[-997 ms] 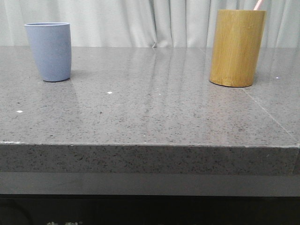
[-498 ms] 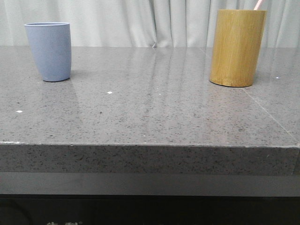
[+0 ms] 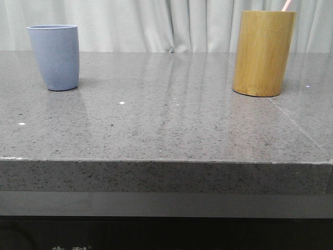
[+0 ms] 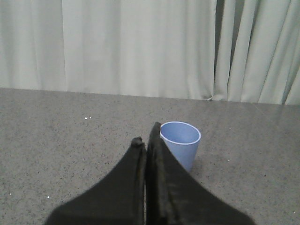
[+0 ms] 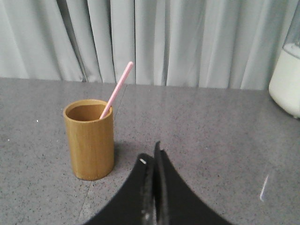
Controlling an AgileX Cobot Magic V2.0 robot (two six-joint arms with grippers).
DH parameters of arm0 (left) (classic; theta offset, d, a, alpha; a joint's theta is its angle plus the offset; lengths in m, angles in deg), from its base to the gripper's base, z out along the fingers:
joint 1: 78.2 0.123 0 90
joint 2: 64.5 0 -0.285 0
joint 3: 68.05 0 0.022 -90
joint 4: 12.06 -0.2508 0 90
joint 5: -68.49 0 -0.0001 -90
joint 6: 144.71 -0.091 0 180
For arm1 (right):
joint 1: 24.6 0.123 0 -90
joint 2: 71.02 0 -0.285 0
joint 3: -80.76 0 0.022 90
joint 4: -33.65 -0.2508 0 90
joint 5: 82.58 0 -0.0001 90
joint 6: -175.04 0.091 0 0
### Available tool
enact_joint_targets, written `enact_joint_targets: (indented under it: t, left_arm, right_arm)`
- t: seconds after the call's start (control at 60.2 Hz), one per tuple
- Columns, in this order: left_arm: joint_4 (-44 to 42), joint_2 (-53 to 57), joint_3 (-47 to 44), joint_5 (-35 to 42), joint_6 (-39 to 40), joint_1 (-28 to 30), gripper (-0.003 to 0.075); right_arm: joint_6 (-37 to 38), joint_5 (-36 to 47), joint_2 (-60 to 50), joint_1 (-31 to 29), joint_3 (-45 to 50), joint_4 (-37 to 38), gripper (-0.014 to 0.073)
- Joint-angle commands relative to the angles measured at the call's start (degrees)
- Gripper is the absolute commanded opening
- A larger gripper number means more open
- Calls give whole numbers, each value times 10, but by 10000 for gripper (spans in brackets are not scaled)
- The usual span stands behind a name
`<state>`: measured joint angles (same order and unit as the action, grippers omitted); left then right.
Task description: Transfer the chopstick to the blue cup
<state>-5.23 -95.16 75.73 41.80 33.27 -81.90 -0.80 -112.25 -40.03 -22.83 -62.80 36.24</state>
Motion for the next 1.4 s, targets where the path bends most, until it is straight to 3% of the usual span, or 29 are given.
enact_joint_targets:
  t: [0.0,0.465,0.548,0.615,0.764,0.864,1.08,1.379]
  left_arm:
    - [5,-38,24,30,3,2,-19]
    - [8,-152,24,18,3,2,-18]
    - [8,-163,24,18,2,2,4]
    - [7,-170,24,19,0,2,89]
    - [6,-177,24,23,0,2,412]
    - [6,-183,24,23,0,2,529]
    - [6,-227,70,-6,-8,-14,487]
    - [0,-379,233,-94,-31,-63,421]
  right_arm:
    - [-4,28,39,-4,-24,10,-68]
    - [-4,-30,116,-4,-24,9,-67]
    - [-4,-33,116,-4,-24,10,-28]
    - [-4,-34,116,-4,-24,10,77]
    - [-4,-35,116,-4,-24,10,398]
    - [-4,-35,116,-4,-24,10,483]
    - [-4,-35,116,-4,-24,9,484]
    - [-4,-39,116,-4,-24,9,484]
